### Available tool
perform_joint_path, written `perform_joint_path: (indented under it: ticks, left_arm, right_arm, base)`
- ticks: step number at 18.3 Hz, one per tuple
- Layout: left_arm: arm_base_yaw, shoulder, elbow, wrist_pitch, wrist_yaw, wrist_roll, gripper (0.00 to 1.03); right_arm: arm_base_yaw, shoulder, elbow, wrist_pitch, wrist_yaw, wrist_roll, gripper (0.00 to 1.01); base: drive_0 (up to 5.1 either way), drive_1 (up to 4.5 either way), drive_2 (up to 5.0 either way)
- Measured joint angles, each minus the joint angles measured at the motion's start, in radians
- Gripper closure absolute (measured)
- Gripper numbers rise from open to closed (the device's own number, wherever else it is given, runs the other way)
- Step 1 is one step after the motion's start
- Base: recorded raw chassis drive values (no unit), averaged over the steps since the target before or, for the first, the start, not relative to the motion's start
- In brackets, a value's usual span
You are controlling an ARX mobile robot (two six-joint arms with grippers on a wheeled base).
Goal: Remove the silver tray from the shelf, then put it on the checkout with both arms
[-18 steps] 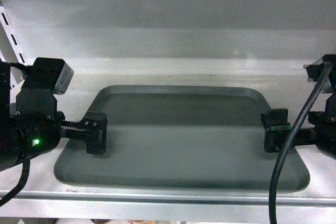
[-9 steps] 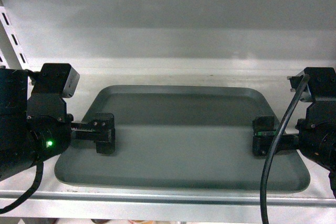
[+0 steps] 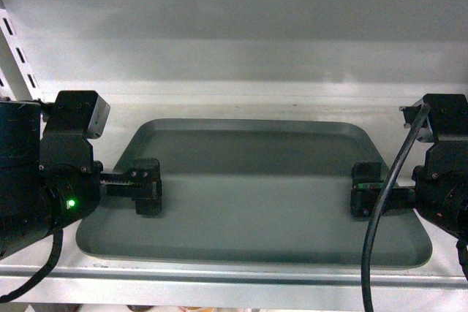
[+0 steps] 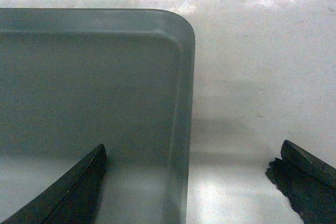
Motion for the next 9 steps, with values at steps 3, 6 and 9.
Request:
perform_joint_path:
  ticks: [3, 6, 9]
  left_arm:
    - [-0.009, 0.006, 0.0, 0.016, 0.008, 0.001, 0.27]
    - [-0.016, 0.01, -0.008, 0.041, 0.008, 0.009, 0.55]
    - [-0.014, 0.014, -0.013, 0.053, -0.006, 0.011, 0.8]
  right_arm:
    - [0.008, 0.002, -0.003, 0.008, 0.008, 0.0, 0.18]
    - [0.012, 0.004, -0.003, 0.015, 0.013, 0.0, 0.47]
    - [0.021, 0.003, -0.005, 0.016, 0.028, 0.0, 0.73]
  base:
    - [0.0, 0.0, 0.0]
    - [0.0, 0.0, 0.0]
    - [0.0, 0.0, 0.0]
